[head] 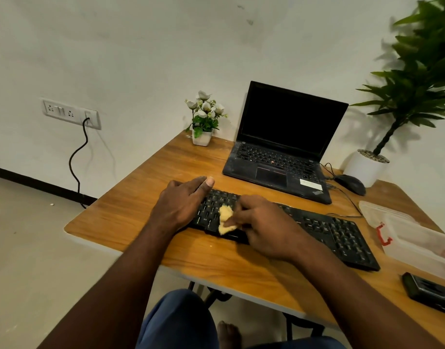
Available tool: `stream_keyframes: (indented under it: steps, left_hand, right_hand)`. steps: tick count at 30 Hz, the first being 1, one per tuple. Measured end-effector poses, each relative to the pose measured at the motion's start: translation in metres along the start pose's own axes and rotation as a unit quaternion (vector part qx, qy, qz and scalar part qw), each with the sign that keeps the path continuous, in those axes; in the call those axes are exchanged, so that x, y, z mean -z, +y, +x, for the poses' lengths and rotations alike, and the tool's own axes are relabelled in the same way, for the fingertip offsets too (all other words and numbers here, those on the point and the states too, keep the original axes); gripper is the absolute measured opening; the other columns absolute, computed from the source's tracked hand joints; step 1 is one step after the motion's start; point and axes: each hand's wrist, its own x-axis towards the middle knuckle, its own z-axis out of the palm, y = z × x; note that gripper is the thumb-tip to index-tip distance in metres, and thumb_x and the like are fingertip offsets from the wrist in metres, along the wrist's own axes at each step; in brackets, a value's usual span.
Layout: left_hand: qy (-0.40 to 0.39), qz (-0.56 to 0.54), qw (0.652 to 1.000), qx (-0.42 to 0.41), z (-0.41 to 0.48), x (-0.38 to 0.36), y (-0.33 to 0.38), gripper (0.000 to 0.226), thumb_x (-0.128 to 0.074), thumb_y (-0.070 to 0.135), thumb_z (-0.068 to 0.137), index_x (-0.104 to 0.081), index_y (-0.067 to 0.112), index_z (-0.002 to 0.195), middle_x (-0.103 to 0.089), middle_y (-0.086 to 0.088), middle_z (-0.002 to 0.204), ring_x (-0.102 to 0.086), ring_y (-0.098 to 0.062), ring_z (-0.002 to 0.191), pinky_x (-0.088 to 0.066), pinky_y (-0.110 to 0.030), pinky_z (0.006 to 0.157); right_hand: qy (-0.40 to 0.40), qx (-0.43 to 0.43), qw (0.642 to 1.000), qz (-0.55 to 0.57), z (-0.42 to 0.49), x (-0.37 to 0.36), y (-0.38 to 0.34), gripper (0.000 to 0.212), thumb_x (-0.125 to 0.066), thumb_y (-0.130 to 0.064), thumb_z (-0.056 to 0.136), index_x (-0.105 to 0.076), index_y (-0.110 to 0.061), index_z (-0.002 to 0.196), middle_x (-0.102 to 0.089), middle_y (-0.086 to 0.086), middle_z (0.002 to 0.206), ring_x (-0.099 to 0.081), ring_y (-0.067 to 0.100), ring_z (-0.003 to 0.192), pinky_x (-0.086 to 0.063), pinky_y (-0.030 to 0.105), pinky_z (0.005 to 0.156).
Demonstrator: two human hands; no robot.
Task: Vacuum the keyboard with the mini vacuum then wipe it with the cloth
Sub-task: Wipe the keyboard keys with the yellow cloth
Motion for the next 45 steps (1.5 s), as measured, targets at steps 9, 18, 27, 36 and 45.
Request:
stream_keyframes:
  steps: [9, 18, 27, 36, 45]
  left_hand:
    - [-0.019, 0.179, 0.984, -0.003, 0.017, 0.007, 0.041, 0.054, -0.038, 0.067, 0.102, -0.06, 0.037, 0.142, -0.057, -0.014, 0.143, -0.037, -0.035, 0.142, -0.042, -0.053, 0.108]
    - [-0.218, 0.056, 0.974, 0.009, 0.083, 0.001, 0.063, 0.014, -0.069, 0.026, 0.095, -0.08, 0.02, 0.09, -0.075, -0.004, 0.099, -0.067, -0.027, 0.103, -0.051, -0.047, 0.101]
    - [-0.332, 0.037, 0.942, 0.036, 0.115, 0.003, 0.05, 0.016, -0.087, 0.027, 0.08, -0.079, 0.014, 0.078, -0.078, -0.007, 0.084, -0.07, -0.026, 0.081, -0.054, -0.042, 0.087]
    - [-0.343, -0.013, 0.939, 0.028, 0.108, 0.004, 0.048, 0.011, -0.082, 0.019, 0.083, -0.077, 0.009, 0.082, -0.075, -0.003, 0.074, -0.066, -0.014, 0.062, -0.051, -0.027, 0.062]
    - [-0.329, 0.034, 0.943, -0.04, 0.104, 0.014, 0.041, 0.034, -0.059, -0.011, 0.088, -0.076, 0.017, 0.078, -0.063, 0.012, 0.053, -0.048, 0.002, 0.04, -0.036, -0.026, 0.053]
  right_hand:
    - [0.17, -0.231, 0.942, 0.172, -0.013, 0.019, 0.065, 0.025, -0.063, -0.011, 0.099, -0.074, -0.024, 0.117, -0.064, -0.01, 0.112, -0.053, -0.003, 0.088, -0.048, 0.021, 0.07]
    - [0.072, -0.16, 0.983, 0.055, 0.066, 0.009, 0.06, 0.035, -0.059, -0.007, 0.094, -0.076, -0.03, 0.115, -0.068, -0.006, 0.109, -0.06, 0.015, 0.099, -0.055, 0.039, 0.088]
    - [-0.038, -0.24, 0.97, -0.007, 0.03, 0.018, 0.105, 0.035, -0.055, -0.011, 0.096, -0.074, -0.034, 0.116, -0.071, -0.007, 0.112, -0.063, 0.016, 0.1, -0.056, 0.045, 0.091]
    - [0.024, -0.159, 0.983, 0.093, 0.046, 0.01, 0.053, 0.031, -0.059, -0.01, 0.097, -0.074, -0.032, 0.113, -0.063, -0.011, 0.107, -0.059, 0.012, 0.1, -0.054, 0.041, 0.089]
    - [0.003, -0.102, 0.995, -0.017, 0.078, -0.01, -0.003, 0.034, -0.065, -0.02, 0.091, -0.068, -0.024, 0.125, -0.049, -0.002, 0.107, -0.049, 0.017, 0.104, -0.052, 0.036, 0.083]
